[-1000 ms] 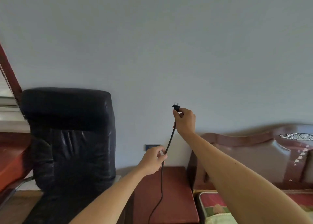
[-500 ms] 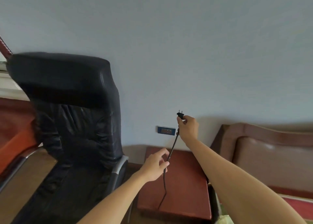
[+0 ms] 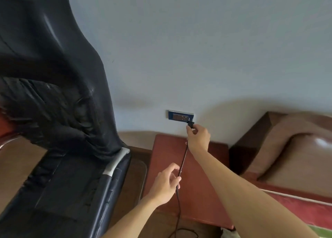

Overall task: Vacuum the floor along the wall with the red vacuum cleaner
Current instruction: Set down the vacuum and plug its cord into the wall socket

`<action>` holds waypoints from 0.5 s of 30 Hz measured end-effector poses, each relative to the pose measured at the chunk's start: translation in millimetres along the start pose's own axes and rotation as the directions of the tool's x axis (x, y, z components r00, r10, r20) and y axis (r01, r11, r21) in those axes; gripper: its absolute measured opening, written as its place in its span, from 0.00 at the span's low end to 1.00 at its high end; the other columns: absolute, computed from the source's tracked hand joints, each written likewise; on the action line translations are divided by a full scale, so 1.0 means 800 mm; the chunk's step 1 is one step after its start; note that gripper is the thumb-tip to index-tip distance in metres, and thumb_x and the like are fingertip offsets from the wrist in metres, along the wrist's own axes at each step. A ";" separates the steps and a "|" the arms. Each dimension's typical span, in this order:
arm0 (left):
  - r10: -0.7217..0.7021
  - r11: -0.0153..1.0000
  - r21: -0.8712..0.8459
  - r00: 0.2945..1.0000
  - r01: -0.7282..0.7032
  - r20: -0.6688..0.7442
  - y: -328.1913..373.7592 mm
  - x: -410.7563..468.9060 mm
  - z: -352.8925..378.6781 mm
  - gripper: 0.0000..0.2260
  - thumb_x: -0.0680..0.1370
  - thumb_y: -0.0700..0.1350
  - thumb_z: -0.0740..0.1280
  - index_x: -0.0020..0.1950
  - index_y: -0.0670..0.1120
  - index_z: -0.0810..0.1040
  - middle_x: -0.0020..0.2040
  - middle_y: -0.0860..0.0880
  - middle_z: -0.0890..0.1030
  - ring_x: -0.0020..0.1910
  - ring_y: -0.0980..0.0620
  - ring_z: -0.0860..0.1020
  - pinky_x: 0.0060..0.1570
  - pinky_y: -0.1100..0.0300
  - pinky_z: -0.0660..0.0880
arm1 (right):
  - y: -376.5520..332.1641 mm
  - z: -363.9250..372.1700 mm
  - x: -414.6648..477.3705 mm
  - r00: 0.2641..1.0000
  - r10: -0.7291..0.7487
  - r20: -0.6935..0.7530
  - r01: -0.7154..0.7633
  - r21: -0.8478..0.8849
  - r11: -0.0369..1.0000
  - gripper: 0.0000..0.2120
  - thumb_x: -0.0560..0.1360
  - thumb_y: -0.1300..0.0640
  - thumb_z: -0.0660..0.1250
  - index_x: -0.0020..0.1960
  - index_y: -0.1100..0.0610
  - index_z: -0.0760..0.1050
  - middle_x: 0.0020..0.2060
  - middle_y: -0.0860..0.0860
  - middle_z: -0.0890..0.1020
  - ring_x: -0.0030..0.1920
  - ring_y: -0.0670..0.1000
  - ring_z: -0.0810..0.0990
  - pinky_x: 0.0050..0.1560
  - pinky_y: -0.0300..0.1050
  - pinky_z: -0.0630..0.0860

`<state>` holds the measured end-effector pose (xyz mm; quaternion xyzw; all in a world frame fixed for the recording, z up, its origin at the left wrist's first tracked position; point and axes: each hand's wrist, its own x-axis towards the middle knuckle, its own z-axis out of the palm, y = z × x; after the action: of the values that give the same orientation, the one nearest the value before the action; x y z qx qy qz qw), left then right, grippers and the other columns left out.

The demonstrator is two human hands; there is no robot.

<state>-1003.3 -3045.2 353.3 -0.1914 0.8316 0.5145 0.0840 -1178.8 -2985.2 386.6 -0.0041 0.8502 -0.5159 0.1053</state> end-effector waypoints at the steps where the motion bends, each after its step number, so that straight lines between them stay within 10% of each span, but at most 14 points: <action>1: -0.006 1.000 -0.002 1.000 0.006 0.001 -0.007 0.008 0.002 0.07 0.82 0.44 0.65 0.56 0.56 0.72 0.35 0.52 0.82 0.33 0.54 0.81 0.36 0.49 0.82 | 0.007 0.006 0.006 1.000 0.008 0.001 -0.008 0.008 1.000 0.08 0.78 0.55 0.66 0.44 0.58 0.80 0.31 0.56 0.82 0.34 0.63 0.82 0.41 0.58 0.80; 15: -0.065 0.995 -0.074 0.998 0.064 -0.003 -0.062 0.084 0.016 0.10 0.81 0.43 0.65 0.55 0.59 0.73 0.35 0.50 0.82 0.37 0.46 0.83 0.33 0.50 0.83 | 0.059 0.066 0.074 1.000 0.005 0.016 -0.004 -0.032 0.999 0.09 0.78 0.55 0.67 0.46 0.59 0.82 0.31 0.58 0.82 0.35 0.64 0.82 0.43 0.58 0.80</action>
<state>-1045.6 -3069.3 284.0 -0.2225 0.8057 0.5413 0.0912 -1222.1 -3016.0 311.4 -0.0080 0.8574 -0.5020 0.1133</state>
